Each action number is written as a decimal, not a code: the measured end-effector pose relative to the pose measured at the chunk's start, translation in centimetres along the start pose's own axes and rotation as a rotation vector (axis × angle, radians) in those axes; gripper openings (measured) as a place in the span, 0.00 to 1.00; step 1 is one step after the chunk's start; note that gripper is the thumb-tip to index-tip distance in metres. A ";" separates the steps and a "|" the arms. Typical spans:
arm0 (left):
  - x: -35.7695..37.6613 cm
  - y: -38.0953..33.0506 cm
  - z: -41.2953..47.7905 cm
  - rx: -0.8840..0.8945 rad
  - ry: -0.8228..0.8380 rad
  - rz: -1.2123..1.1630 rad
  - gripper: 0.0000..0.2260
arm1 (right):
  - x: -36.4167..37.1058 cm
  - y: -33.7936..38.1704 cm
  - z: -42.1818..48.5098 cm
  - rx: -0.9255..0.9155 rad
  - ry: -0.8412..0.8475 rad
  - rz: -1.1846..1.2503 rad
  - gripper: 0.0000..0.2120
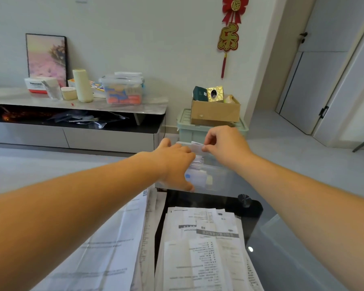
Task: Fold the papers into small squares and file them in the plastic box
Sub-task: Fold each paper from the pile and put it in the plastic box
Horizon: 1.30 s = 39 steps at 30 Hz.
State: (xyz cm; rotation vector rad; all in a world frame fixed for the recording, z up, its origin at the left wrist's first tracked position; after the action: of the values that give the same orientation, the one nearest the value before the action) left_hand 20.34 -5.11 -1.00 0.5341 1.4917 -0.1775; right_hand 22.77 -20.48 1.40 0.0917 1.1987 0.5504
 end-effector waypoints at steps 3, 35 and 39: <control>0.4 0.1 0.4 0.000 -0.007 -0.023 0.34 | 0.5 -0.4 -0.1 0.001 0.003 -0.038 0.10; 0.1 0.0 1.1 0.050 0.085 -0.099 0.30 | 0.9 0.1 0.6 -0.005 0.134 -0.175 0.12; 0.2 0.1 1.0 0.058 0.076 -0.114 0.31 | 0.9 0.5 0.7 -0.038 0.181 -0.197 0.08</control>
State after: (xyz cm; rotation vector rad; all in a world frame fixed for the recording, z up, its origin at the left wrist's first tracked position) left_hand 21.31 -5.46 -1.18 0.5066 1.5959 -0.2933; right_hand 23.47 -19.50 1.11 -0.1106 1.3555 0.4141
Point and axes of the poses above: each hand's wrist, its own z-axis towards the middle knuckle, its own x-axis out of the palm, y = z × x, the point moved 3 cm from there along z, towards the middle knuckle, and after that the axes turned 8 degrees about -x, right-handed, at the moved point
